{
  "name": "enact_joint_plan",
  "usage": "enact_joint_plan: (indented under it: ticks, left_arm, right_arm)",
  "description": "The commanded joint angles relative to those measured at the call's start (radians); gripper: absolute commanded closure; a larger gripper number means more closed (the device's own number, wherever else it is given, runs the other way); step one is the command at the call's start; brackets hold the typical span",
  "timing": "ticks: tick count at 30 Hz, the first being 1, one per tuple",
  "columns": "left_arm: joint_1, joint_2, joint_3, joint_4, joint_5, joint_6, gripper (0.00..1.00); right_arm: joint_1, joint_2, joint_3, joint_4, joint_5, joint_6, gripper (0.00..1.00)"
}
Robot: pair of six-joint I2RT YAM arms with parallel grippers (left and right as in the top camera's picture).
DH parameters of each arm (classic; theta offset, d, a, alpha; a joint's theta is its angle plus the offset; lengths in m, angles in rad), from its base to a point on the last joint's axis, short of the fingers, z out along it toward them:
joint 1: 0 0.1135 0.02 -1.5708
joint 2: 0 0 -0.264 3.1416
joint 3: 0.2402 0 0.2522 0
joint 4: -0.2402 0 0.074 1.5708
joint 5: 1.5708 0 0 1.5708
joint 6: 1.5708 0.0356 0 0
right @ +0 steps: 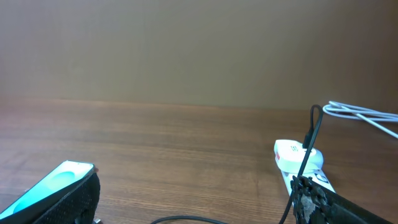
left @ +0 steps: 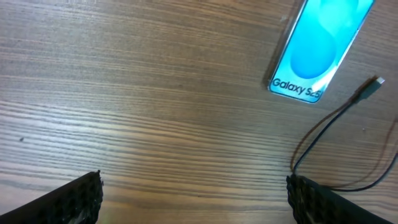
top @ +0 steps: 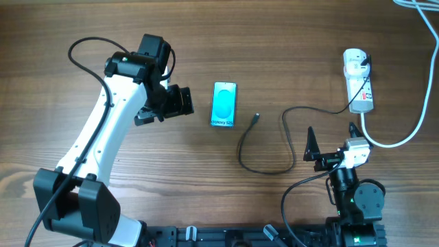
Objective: Plug charger to phone and switch on socket
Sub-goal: 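Raise the left arm and move the left gripper toward the phone, then position the open left gripper above the Galaxy S25 phone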
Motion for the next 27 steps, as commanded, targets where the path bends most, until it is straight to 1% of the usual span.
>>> enact_joint_plan:
  ticks: [1,4,13,16,19,22,27]
  left_arm:
    - [-0.004,0.011,0.002,0.020,0.089,0.011,0.00]
    - [-0.004,0.011,0.002,0.045,0.137,0.008,0.00]
    - [-0.004,0.011,0.002,0.058,0.137,0.008,0.00]
    - [-0.004,0.011,-0.003,0.100,0.136,0.007,0.00]
    - [-0.004,0.011,-0.012,0.130,0.136,-0.001,0.00]
    - [-0.004,0.011,-0.012,0.137,0.135,-0.043,0.00]
    - [-0.004,0.011,-0.021,0.137,0.136,-0.048,0.00]
  right_arm:
    - [-0.004,-0.005,-0.001,0.001,-0.002,0.014,0.00]
    - [-0.004,-0.005,-0.001,0.001,-0.002,0.014,0.00]
    - [-0.004,-0.005,-0.001,0.001,-0.002,0.014,0.00]
    - [-0.004,-0.005,-0.001,0.001,-0.002,0.014,0.00]
    - [-0.004,-0.005,-0.001,0.001,-0.002,0.014,0.00]
    - [-0.004,-0.005,-0.001,0.001,-0.002,0.014,0.00]
    - [-0.004,-0.005,-0.001,0.001,-0.002,0.014,0.00]
